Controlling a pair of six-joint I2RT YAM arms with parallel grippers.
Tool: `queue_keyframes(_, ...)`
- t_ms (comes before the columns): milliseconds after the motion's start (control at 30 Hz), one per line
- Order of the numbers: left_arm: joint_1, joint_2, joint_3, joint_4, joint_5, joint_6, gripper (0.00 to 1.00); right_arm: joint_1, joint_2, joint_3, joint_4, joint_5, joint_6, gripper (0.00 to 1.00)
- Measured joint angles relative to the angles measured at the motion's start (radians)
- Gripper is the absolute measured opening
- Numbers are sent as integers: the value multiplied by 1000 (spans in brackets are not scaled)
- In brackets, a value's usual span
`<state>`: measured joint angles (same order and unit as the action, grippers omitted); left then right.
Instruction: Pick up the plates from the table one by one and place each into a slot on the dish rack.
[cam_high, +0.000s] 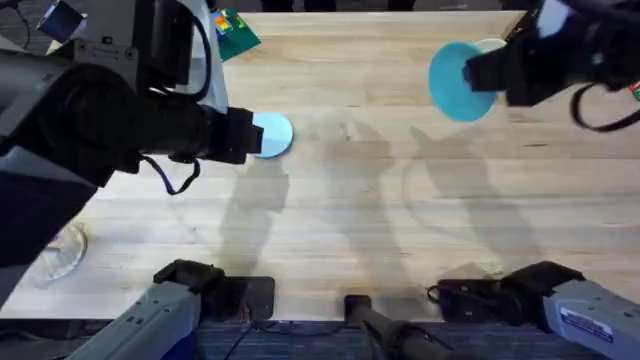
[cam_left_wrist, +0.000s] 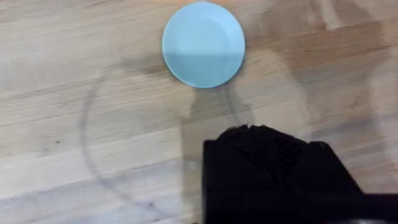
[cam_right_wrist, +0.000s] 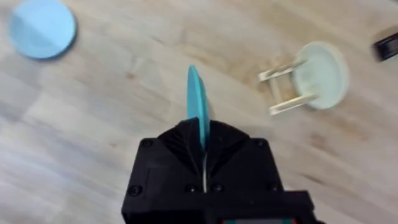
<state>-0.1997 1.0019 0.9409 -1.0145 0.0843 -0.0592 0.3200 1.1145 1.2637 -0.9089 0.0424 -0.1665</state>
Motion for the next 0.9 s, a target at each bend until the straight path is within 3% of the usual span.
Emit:
queue_keyframes(67, 0, 0, 0, 0, -8, 3, 212, -18, 0, 29, -3, 12, -46, 29)
queue_keyframes(233, 0, 0, 0, 0, -22, 6, 936, -62, 0, 79, -3, 25, -111, 29)
queue_keyframes(267, 0, 0, 0, 0, -23, 6, 981, -70, 0, 85, -3, 26, -121, 29)
queue_keyframes(900, 0, 0, 0, 0, -26, 7, 992, -91, -14, 88, -5, 34, -273, 29)
